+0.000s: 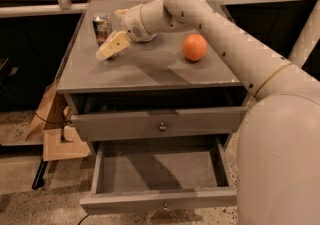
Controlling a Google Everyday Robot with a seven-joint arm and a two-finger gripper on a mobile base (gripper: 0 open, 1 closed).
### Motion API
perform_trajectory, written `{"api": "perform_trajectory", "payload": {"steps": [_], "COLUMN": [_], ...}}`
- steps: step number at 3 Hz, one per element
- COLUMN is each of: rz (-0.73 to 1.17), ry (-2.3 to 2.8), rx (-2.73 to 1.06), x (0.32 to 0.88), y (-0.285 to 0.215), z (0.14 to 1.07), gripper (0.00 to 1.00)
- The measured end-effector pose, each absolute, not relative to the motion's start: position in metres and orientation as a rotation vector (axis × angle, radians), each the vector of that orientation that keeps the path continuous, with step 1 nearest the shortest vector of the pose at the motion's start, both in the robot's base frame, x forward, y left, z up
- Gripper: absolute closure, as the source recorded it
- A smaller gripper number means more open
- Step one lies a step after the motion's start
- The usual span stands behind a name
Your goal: Place redbull can into middle drawer
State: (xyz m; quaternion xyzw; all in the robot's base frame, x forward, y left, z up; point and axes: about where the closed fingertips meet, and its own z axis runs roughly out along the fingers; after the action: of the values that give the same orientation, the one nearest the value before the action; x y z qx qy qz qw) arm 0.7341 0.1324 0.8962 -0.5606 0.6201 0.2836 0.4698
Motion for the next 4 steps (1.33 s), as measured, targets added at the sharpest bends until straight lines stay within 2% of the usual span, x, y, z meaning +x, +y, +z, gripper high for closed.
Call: {"api": "perform_trajectory", "payload": {"steps": [1,2,4], "rz": [0.734,0.739,0.739], "ry": [1.495,1.490,1.490], "rx": [-1.401,-1.403,-1.404], "x": [0.7397,0.7405,0.7405], "y": [0.1553,0.1586,0.1587], "z": [0.8914,0.8916,0.8916], "gripper": [0.00,0.16,0.63]}}
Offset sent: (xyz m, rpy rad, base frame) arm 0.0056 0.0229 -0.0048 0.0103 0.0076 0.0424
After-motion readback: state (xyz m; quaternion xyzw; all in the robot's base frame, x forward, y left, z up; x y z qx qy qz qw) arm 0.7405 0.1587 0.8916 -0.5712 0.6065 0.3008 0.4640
